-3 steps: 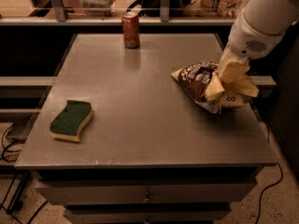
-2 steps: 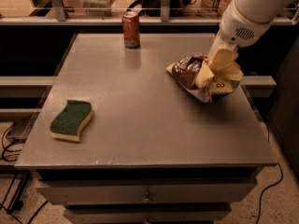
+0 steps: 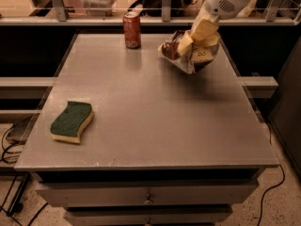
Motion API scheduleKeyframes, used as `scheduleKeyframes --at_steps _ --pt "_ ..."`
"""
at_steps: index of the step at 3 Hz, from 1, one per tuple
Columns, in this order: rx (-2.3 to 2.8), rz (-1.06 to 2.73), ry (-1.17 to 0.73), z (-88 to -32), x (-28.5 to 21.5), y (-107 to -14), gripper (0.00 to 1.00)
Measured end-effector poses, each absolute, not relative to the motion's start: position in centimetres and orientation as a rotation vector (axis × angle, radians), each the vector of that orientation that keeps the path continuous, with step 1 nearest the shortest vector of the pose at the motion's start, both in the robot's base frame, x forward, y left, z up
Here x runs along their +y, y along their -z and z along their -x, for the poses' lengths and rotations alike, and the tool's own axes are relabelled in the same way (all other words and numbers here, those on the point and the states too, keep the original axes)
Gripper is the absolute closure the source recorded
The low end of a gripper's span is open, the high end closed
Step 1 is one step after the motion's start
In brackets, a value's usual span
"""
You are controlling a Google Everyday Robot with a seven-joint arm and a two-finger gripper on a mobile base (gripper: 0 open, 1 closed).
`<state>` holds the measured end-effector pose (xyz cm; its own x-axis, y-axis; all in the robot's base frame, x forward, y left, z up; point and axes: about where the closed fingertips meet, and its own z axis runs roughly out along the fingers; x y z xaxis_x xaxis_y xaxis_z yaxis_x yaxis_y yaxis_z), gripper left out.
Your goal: Move brown chip bag near coke can
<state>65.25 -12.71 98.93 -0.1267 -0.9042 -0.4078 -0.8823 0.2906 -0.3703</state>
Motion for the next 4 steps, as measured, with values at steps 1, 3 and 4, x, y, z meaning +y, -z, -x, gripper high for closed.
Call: scheduleKeyframes --at_steps 1,3,4 --pt "1.978 1.543 0.005 -69.1 -11.2 -97.9 0.89" --pt "1.960 1.482 -0.046 -74.5 -9.7 -95.2 0.47" --pt "1.956 1.459 -0.098 -76.3 -10.1 -94.1 0.22"
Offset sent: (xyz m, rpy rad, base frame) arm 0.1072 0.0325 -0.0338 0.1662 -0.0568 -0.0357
